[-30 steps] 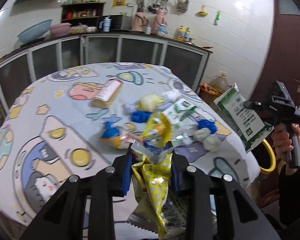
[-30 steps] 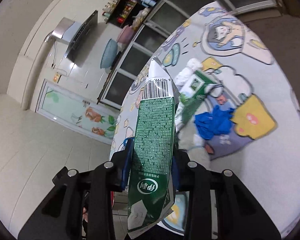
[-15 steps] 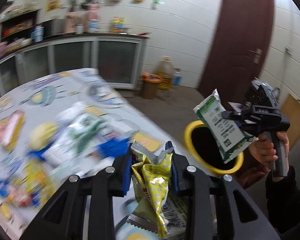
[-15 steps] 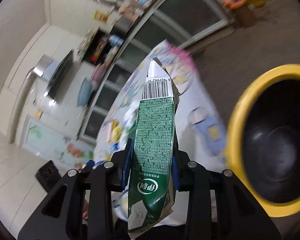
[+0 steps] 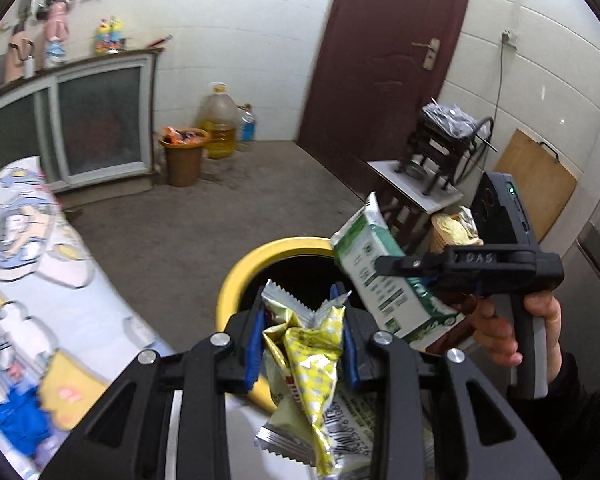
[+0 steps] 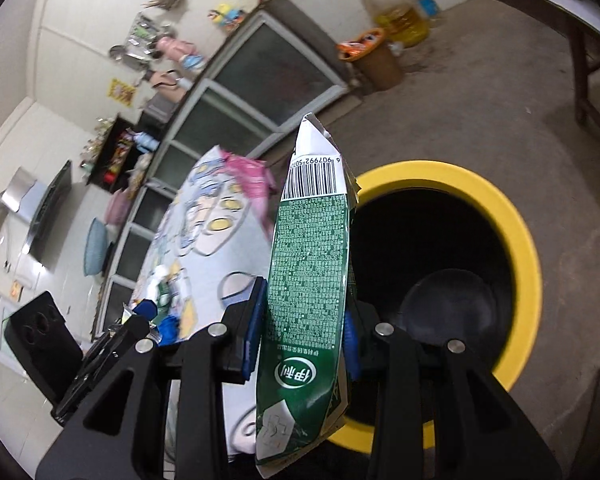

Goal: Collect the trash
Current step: 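Carry both items to the yellow bin and release them inside, then grasp the blue snack bag with left tool while right tool grasps white cloth bundle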

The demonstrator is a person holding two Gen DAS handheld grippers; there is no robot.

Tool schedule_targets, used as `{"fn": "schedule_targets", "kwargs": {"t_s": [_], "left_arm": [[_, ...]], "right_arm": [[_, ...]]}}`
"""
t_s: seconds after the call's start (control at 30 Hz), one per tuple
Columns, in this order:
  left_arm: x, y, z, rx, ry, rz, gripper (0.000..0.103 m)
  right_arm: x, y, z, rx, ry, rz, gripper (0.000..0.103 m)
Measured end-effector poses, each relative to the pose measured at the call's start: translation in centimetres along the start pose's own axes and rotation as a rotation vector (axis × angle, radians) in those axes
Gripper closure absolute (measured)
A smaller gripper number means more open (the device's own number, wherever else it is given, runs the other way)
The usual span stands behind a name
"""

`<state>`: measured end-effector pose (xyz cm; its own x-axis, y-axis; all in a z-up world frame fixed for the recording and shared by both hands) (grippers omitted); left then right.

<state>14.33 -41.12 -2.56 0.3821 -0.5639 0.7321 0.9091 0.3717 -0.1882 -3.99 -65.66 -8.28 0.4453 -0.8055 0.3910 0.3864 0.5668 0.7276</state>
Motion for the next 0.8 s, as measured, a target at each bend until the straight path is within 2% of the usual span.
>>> {"fn": "schedule_targets", "kwargs": {"t_s": [0.13, 0.2, 0.23, 0.27, 0.3, 0.37, 0.43, 0.53, 0.67, 0.77, 0.8], "left_arm": [[0.8, -1.1, -3.4, -0.010, 0.026, -0.002, 0.072], [0.9, -0.9, -4.1, -0.020, 0.022, 0.019, 0.052], [0.9, -0.6, -4.2, -0.012, 0.009, 0.041, 0.030], [1.0, -0.6, -4.1, 0.000, -0.009, 0.057, 0.017], [0.9, -0.4, -3.8, 0.003, -0.026, 0.068, 0.016], [0.7, 0.2, -3.0, -0.003, -0.035, 0.082, 0.016], [0.1, 0.9, -1.7, 0.036, -0.053, 0.087, 0.015], [-1.2, 1.8, 1.5, 0.081, -0.102, 0.082, 0.008], [-4.9, 4.2, 7.9, 0.159, -0.160, 0.083, 0.008], [-7.6, 6.1, 12.4, 0.238, -0.187, 0.095, 0.008], [-8.9, 7.3, 15.0, 0.301, -0.199, 0.102, 0.008]], "right_arm": [[0.3, -1.8, -0.6, -0.067, -0.007, -0.023, 0.070], [0.7, -2.9, -0.7, -0.101, -0.008, -0.046, 0.067], [0.9, -3.3, -0.6, -0.115, -0.016, -0.058, 0.052], [1.1, -3.7, -0.4, -0.125, -0.035, -0.080, 0.041], [1.2, -4.0, -0.1, -0.129, -0.045, -0.090, 0.034], [1.1, -4.2, 0.4, -0.148, -0.049, -0.081, 0.037], [0.8, -3.4, 1.0, -0.173, -0.070, -0.062, 0.038], [-0.1, -1.7, 1.0, -0.144, -0.061, -0.016, 0.038], [-2.1, 3.4, 0.1, -0.107, -0.065, 0.183, 0.038], [-3.7, 8.2, -0.7, -0.027, -0.082, 0.352, 0.037], [-4.1, 9.8, -0.9, 0.008, -0.088, 0.394, 0.036]]}}
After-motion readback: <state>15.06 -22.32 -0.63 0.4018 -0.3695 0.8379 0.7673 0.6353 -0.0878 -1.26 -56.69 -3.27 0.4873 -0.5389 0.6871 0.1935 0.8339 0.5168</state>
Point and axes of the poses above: each gripper's, at about its wrist camera, not at the fingertips, and z roughly against the way its jaws point, y to its left, x to its top, the point moved 1 cm from there along -z, roughly the way its jaws point, and after that the axes turned 3 degrees about x, right-handed, at the moved point
